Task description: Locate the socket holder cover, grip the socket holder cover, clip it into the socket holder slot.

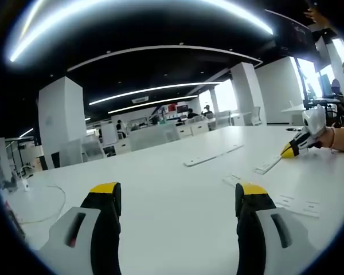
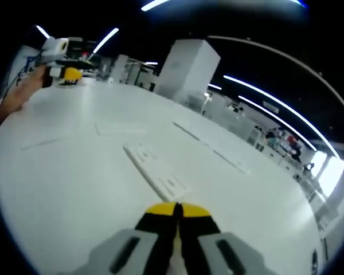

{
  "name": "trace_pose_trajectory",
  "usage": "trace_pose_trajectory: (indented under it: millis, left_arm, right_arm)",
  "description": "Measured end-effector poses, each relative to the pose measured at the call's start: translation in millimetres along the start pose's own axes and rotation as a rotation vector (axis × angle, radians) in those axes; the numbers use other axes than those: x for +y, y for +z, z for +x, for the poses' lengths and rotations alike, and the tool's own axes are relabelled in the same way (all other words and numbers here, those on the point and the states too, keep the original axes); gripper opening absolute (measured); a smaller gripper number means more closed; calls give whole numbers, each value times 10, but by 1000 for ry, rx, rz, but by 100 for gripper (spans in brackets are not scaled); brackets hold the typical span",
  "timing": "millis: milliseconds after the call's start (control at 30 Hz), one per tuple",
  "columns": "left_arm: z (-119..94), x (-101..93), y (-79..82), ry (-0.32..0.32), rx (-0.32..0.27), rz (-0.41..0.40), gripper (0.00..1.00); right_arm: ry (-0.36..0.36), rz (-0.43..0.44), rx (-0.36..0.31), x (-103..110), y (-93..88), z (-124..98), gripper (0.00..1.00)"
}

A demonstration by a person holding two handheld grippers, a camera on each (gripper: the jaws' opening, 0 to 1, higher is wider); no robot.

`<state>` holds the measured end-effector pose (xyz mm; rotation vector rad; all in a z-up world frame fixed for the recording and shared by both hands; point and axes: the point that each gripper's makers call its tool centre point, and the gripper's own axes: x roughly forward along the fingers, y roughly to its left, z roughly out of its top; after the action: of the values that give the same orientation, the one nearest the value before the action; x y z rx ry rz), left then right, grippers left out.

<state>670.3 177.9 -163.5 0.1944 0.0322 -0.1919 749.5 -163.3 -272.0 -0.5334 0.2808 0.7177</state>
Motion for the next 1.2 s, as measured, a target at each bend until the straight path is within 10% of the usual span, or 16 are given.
trace_pose_trajectory:
  millis: [1200]
  left_arm:
    - [9, -4, -34, -2, 5, 3, 80]
  right_arm:
    - [-3, -45, -22, 60, 32, 45, 4]
